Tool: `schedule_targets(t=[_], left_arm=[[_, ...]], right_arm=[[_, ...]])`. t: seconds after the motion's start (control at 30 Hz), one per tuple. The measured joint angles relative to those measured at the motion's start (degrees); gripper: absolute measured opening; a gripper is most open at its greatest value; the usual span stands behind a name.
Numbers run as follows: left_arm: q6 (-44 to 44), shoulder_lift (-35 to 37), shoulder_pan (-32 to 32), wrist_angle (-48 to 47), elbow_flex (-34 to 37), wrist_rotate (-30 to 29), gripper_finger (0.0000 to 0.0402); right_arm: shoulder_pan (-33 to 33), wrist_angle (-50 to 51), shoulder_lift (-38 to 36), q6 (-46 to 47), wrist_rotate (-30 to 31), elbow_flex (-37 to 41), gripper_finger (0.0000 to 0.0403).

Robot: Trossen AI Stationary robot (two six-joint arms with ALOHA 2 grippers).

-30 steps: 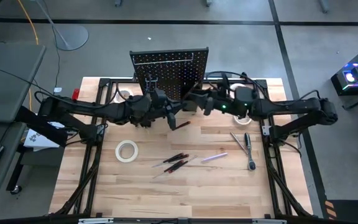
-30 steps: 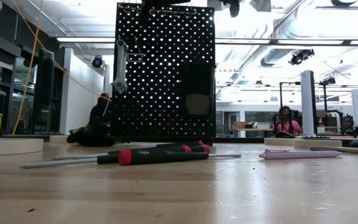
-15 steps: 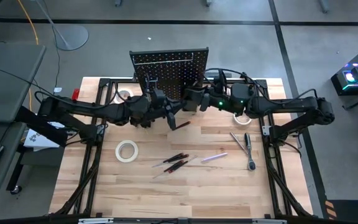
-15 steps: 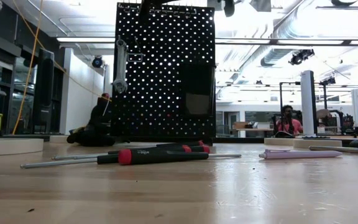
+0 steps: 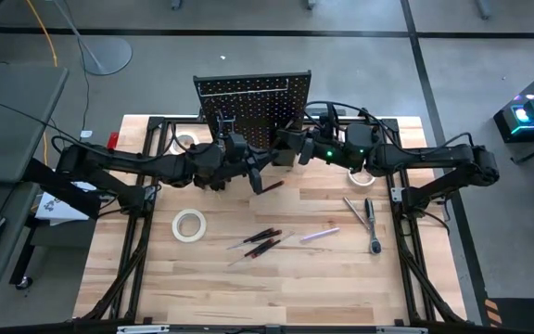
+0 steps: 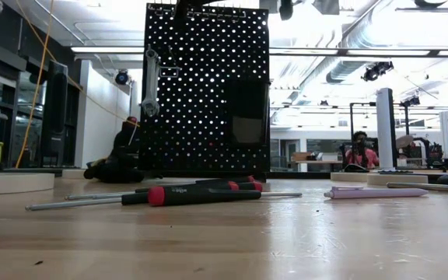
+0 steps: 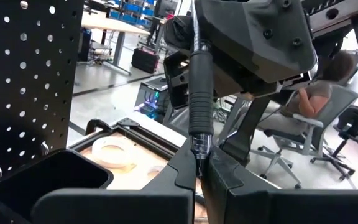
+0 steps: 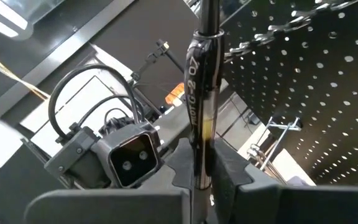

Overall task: Hang tools onto peg board
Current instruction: Put the black pen into the black bin on the peg board

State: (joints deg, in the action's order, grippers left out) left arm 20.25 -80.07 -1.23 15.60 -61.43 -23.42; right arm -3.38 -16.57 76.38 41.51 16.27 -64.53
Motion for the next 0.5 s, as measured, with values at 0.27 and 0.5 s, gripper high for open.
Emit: schedule_targets(t=[0.27,0.5], left_arm=[[2.43,0.73,-0.03,-12.16,0.11,1.73,0.0036],[6.39,2.20,-1.78,-28.83,0.27,1.70,0.0074]], right_arm=[[0.02,8.53,-4.19,-3.27,1.59,-0.07,0.0012],[0.02,19.78,-6.57,-7.27,7.82,-0.04,0.0012]])
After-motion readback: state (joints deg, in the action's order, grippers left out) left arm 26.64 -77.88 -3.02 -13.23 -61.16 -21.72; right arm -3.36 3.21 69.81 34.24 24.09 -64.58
